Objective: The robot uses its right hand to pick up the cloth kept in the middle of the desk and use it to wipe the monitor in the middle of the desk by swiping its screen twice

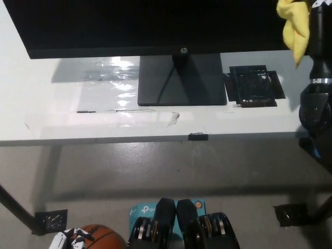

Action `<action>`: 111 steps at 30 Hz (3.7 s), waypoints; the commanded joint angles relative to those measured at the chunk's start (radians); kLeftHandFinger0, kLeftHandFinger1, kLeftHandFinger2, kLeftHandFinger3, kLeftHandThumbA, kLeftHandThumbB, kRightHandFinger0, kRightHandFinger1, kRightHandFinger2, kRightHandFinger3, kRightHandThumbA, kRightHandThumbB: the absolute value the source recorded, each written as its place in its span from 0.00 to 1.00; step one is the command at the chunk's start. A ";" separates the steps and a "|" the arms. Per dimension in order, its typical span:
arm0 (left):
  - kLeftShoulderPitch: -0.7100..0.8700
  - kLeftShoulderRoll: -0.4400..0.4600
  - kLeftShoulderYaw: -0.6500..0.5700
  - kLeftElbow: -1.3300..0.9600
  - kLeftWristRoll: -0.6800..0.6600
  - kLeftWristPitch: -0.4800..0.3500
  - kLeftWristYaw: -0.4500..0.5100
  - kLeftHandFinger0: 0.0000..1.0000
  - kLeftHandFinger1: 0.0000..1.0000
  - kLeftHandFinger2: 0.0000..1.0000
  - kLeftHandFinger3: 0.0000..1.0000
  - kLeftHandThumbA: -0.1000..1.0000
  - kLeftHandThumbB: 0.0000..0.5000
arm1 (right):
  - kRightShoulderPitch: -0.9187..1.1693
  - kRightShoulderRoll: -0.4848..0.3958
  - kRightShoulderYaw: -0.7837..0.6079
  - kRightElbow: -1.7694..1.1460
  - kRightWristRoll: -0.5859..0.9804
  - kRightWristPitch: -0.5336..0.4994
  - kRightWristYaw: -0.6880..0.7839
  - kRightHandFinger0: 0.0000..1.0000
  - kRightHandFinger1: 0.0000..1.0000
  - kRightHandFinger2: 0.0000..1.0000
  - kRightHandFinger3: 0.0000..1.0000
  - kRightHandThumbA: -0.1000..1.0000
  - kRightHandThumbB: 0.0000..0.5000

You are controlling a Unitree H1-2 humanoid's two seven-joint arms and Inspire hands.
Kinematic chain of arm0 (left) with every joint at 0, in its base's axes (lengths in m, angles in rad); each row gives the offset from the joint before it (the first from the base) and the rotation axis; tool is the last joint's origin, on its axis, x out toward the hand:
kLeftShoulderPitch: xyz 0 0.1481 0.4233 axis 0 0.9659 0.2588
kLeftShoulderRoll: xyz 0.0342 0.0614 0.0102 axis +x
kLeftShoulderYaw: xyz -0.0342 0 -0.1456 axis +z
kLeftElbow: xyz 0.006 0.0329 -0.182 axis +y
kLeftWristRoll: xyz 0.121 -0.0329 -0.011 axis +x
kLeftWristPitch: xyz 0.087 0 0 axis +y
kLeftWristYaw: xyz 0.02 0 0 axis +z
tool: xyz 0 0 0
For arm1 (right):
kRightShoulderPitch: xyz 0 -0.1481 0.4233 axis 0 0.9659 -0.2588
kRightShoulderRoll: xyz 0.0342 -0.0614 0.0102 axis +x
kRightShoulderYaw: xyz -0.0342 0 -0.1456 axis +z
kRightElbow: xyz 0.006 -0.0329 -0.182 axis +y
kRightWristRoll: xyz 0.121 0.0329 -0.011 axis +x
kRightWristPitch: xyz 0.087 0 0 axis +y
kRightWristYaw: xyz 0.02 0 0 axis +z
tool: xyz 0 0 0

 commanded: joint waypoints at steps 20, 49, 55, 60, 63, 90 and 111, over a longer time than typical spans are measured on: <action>-0.011 0.014 -0.009 -0.005 -0.011 -0.048 -0.004 0.00 0.00 0.00 0.00 0.67 1.00 | -0.357 0.269 0.084 0.112 -0.049 0.021 0.026 0.00 0.00 0.17 0.25 0.00 0.10; -0.007 0.024 -0.025 -0.059 0.048 0.018 0.011 0.00 0.00 0.00 0.00 0.71 1.00 | -0.322 0.293 0.106 0.061 -0.019 0.007 0.048 0.00 0.03 0.26 0.30 0.00 0.15; -0.008 0.022 -0.012 -0.048 0.023 0.005 0.011 0.00 0.00 0.00 0.00 0.67 1.00 | -0.050 0.218 0.056 -0.323 0.045 0.033 0.195 0.00 0.00 0.15 0.27 0.00 0.05; -0.024 0.023 -0.013 -0.019 0.029 -0.029 0.021 0.00 0.00 0.00 0.00 0.68 1.00 | 0.148 0.133 0.018 -0.532 0.078 0.021 0.268 0.00 0.00 0.11 0.24 0.00 0.04; -0.025 0.027 -0.009 -0.020 0.038 -0.033 0.030 0.00 0.00 0.00 0.00 0.69 1.00 | 0.213 0.099 -0.003 -0.586 0.071 0.054 0.304 0.00 0.00 0.06 0.27 0.00 0.02; -0.044 0.034 0.013 -0.044 0.033 0.000 0.017 0.00 0.00 0.00 0.00 0.68 1.00 | 0.173 -0.004 0.060 -0.269 -0.007 0.446 0.742 0.27 0.40 0.52 0.59 0.00 0.23; -0.043 0.027 0.024 -0.039 0.026 -0.008 0.031 0.00 0.00 0.00 0.00 0.69 1.00 | 0.172 -0.098 0.084 -0.668 -0.165 0.694 1.301 1.00 1.00 1.00 1.00 0.41 1.00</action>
